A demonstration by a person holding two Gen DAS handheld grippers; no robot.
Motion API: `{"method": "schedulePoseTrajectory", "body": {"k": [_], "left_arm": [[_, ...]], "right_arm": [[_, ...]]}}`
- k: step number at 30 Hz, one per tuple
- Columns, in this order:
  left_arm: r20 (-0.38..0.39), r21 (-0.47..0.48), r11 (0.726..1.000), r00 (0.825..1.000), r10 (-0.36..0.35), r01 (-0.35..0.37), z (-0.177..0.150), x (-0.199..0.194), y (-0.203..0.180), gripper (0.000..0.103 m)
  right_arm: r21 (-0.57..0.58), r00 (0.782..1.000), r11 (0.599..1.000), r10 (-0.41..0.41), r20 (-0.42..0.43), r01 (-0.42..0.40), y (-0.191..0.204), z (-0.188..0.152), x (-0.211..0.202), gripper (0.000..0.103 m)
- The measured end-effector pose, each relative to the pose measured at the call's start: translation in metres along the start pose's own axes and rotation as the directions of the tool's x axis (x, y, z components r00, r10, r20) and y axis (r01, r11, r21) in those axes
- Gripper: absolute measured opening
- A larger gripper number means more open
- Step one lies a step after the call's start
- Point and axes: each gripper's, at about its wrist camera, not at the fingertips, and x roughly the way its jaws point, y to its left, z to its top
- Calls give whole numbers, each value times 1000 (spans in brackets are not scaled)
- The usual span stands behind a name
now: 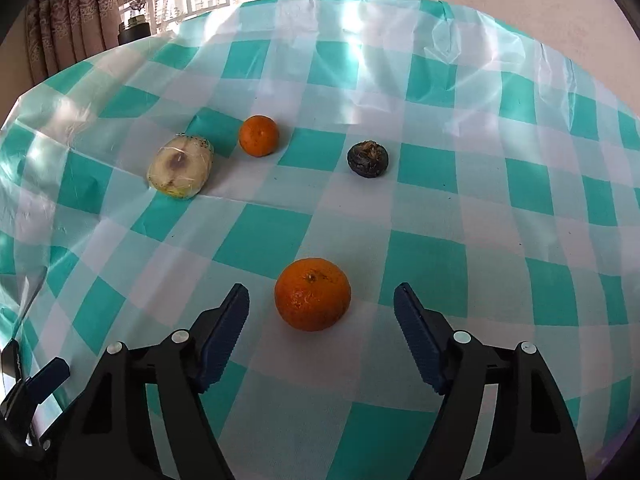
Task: Organize fruits
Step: 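Move both open tools back over the remaining fruits on the table, then grasp the orange with the right tool, then grasp the dark brown round fruit with the left tool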
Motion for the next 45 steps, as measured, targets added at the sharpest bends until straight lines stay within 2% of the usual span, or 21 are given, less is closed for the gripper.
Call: {"method": "schedulePoseTrajectory", "body": {"k": [1, 2, 4, 5, 8, 11, 15, 18, 21, 22, 25, 27, 30, 34, 36, 39, 40, 42, 45], "left_arm": [[-1, 2, 1000, 1000, 2, -2, 0, 0, 0, 101], [-3, 7, 1000, 1000, 6, -6, 0, 1, -1, 101], [-8, 18, 1000, 1000, 16, -16, 0, 2, -3, 101], [-10, 22, 1000, 1000, 21, -20, 1, 2, -3, 101], [-22, 34, 999, 999, 36, -35, 1, 2, -5, 101], [-44, 83, 995, 997, 58, -55, 1, 7, -16, 101], [-49, 172, 981, 993, 103, -94, 10, 22, -38, 101], [-30, 223, 963, 987, 159, -149, 31, 41, -60, 101], [3, 288, 943, 985, 174, -168, 54, 70, -93, 101], [13, 312, 937, 987, 161, -157, 62, 81, -105, 101], [-33, 382, 922, 996, 80, -62, 80, 117, -139, 101], [-46, 405, 914, 997, 56, -33, 91, 134, -156, 95], [-35, 446, 894, 998, 58, -36, 103, 152, -177, 89], [-36, 523, 851, 997, 65, -37, 109, 171, -203, 77], [-49, 536, 843, 996, 69, -32, 112, 180, -210, 71], [-85, 513, 858, 996, 16, 30, 115, 182, -209, 48], [-93, 513, 857, 996, -3, 50, 115, 180, -207, 38], [-82, 492, 870, 997, -1, 41, 114, 173, -202, 36], [-55, 415, 908, 998, -39, 58, 109, 150, -183, 35]], "right_arm": [[-3, 1000, 1000, 3, -25, -3, 1, 0, 5, 56], [-3, 1000, 1000, 6, -31, -6, 1, 0, 6, 55], [8, 999, 1000, 28, -22, -28, -1, 0, 4, 40], [23, 999, 999, 37, -16, -37, -5, -1, 3, 37], [149, 994, 983, 109, 12, -109, -30, -3, -1, 36], [356, 970, 902, 225, 96, -245, -73, -13, -2, 36], [441, 964, 864, 163, 210, -243, -94, -17, -17, 36], [490, 953, 837, 111, 282, -242, -105, -22, -28, 36], [545, 946, 807, 52, 319, -228, -121, -26, -33, 36], [555, 945, 801, 41, 324, -225, -125, -27, -35, 36], [560, 946, 798, 37, 323, -222, -126, -25, -33, 36], [559, 946, 799, 38, 321, -222, -128, -26, -33, 36], [560, 946, 798, 40, 321, -223, -128, -27, -32, 36], [555, 947, 801, 45, 317, -224, -126, -26, -30, 36], [553, 947, 802, 47, 316, -225, -125, -26, -30, 36], [553, 948, 802, 49, 315, -226, -124, -26, -30, 36], [553, 948, 802, 50, 315, -226, -124, -25, -30, 36], [552, 948, 802, 51, 315, -226, -124, -25, -29, 36], [553, 947, 801, 51, 316, -227, -124, -25, -29, 36]]}}
